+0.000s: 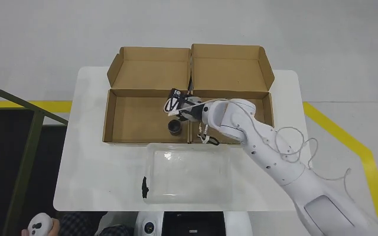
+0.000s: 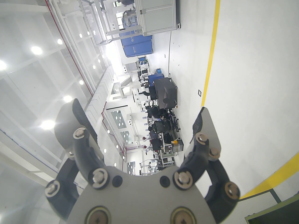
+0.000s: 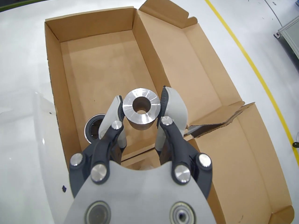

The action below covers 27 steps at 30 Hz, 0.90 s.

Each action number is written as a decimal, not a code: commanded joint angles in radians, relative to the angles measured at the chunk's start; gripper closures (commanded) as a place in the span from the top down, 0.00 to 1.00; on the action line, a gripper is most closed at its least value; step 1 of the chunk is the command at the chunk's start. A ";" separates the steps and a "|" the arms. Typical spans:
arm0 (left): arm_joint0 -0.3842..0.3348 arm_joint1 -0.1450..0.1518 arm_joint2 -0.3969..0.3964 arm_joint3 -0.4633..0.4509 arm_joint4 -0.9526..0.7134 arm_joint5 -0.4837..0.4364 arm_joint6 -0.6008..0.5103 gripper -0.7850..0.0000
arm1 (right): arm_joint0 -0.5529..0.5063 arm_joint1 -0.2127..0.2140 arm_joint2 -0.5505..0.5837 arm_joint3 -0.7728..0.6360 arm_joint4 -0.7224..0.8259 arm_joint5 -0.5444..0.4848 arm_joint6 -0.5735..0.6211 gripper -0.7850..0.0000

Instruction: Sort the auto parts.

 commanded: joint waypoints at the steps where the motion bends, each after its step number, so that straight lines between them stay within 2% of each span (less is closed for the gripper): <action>1: 0.000 0.000 0.000 0.000 0.000 0.000 0.000 1.00 | 0.013 -0.009 -0.014 0.032 0.003 0.006 -0.003 0.00; 10: 0.000 0.000 0.000 0.000 0.000 0.000 0.000 1.00 | 0.068 -0.056 -0.074 0.187 0.015 0.032 -0.022 0.00; 18: 0.000 0.000 0.000 0.000 0.000 0.000 0.000 1.00 | 0.091 -0.088 -0.104 0.270 0.016 0.040 -0.027 0.00; 20: 0.000 0.000 0.000 0.000 0.000 0.000 0.000 1.00 | 0.095 -0.094 -0.107 0.283 0.013 0.042 -0.023 0.09; 23: 0.000 0.000 0.000 0.000 0.000 0.000 0.000 1.00 | 0.100 -0.101 -0.110 0.302 0.011 0.042 -0.016 0.15; 25: 0.000 0.000 0.000 0.000 0.000 0.000 0.000 1.00 | 0.102 -0.106 -0.112 0.309 0.009 0.041 -0.009 0.26; 27: 0.000 0.000 0.000 0.000 0.000 0.000 0.000 1.00 | 0.104 -0.110 -0.112 0.315 0.005 0.041 -0.006 0.32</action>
